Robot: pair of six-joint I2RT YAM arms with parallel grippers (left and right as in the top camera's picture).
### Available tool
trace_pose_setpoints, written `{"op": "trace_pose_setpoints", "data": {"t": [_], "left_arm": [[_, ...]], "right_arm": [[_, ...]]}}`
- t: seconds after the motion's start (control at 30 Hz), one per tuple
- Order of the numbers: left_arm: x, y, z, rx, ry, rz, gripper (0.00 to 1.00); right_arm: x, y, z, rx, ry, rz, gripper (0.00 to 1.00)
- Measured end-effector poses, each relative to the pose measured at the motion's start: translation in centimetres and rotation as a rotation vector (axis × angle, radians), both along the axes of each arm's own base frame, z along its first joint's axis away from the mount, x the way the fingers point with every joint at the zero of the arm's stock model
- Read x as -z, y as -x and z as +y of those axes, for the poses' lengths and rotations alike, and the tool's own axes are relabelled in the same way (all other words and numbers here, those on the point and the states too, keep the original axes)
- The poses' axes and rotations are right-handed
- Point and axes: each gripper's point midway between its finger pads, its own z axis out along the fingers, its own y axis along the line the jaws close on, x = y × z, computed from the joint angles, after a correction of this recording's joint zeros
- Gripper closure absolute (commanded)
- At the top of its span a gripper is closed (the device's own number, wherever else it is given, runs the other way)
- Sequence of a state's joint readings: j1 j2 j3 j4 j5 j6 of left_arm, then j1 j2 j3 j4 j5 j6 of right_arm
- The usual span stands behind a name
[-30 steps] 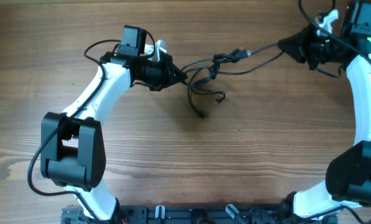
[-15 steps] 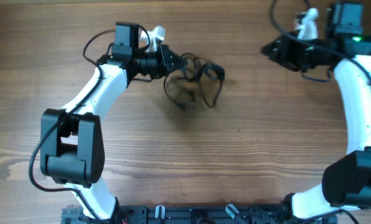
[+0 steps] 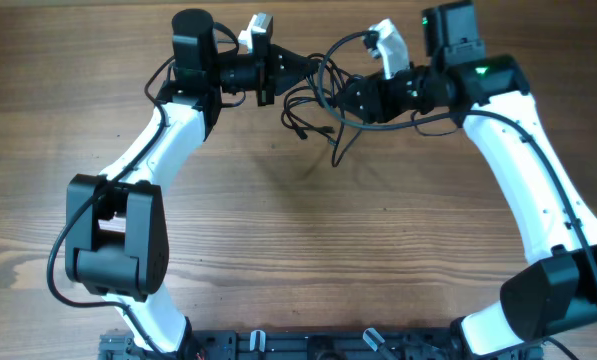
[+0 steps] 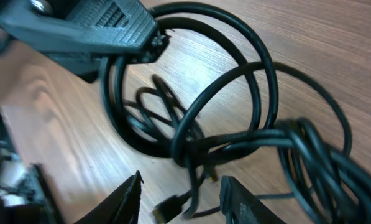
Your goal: Untangle cables
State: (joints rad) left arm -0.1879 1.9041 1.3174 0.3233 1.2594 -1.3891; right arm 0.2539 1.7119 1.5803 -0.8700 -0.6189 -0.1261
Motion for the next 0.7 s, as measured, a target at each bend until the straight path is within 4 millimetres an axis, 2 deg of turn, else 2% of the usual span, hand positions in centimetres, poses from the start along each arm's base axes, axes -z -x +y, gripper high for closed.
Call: {"op": "trace_pose_setpoints", "data": {"t": [0.1,0.17,0.2,0.23,0.27,0.37,0.43,0.47,0.53,0.57,0.6,0.7], "left_arm": [[-0.1,0.3,0.0,0.017,0.008,0.027,0.96],[-0.1,0.4,0.0,0.018,0.009,0.036,0.96],[-0.1,0.3,0.0,0.018,0.01,0.039,0.96],[-0.1,0.3,0.0,0.017,0.009,0.04,0.96],[-0.1,0.3,0.0,0.017,0.009,0.04,0.96],[0.0,0.2,0.0,0.01,0.008,0.039,0.96],[-0.1,0.2,0.2,0.009,0.008,0.033,0.96],[-0.1,0.2,0.2,0.016,0.009,0.026,0.96],[-0.1,0.3,0.2,0.018,0.008,0.009,0.96],[-0.1,0.3,0.2,0.018,0.007,0.005,0.96],[-0.1,0.3,0.2,0.019,0.007,0.001,0.96],[-0.1,0.3,0.2,0.023,0.006,-0.016,0.96]], "right_arm": [[2.6,-0.1,1.4,-0.055,0.059,0.011,0.67],[3.6,-0.4,2.0,-0.073,0.08,0.002,0.7],[3.8,-0.6,2.1,-0.073,0.085,-0.002,0.77],[4.1,-0.8,2.2,-0.07,0.089,-0.003,0.9],[4.3,-0.9,2.2,-0.065,0.093,0.0,0.96],[4.4,-1.0,2.1,-0.038,0.088,0.022,0.96],[4.5,-1.5,1.2,0.024,0.087,0.051,0.96],[4.2,-2.0,0.1,0.08,0.077,0.068,0.96],[1.7,-3.0,-3.2,0.203,0.043,0.051,0.96],[-0.2,-3.4,-5.3,0.284,0.013,0.036,0.96],[-2.9,-3.6,-8.4,0.39,-0.027,0.003,0.96],[-7.6,-3.2,-13.8,0.525,-0.15,-0.048,0.96]]}}
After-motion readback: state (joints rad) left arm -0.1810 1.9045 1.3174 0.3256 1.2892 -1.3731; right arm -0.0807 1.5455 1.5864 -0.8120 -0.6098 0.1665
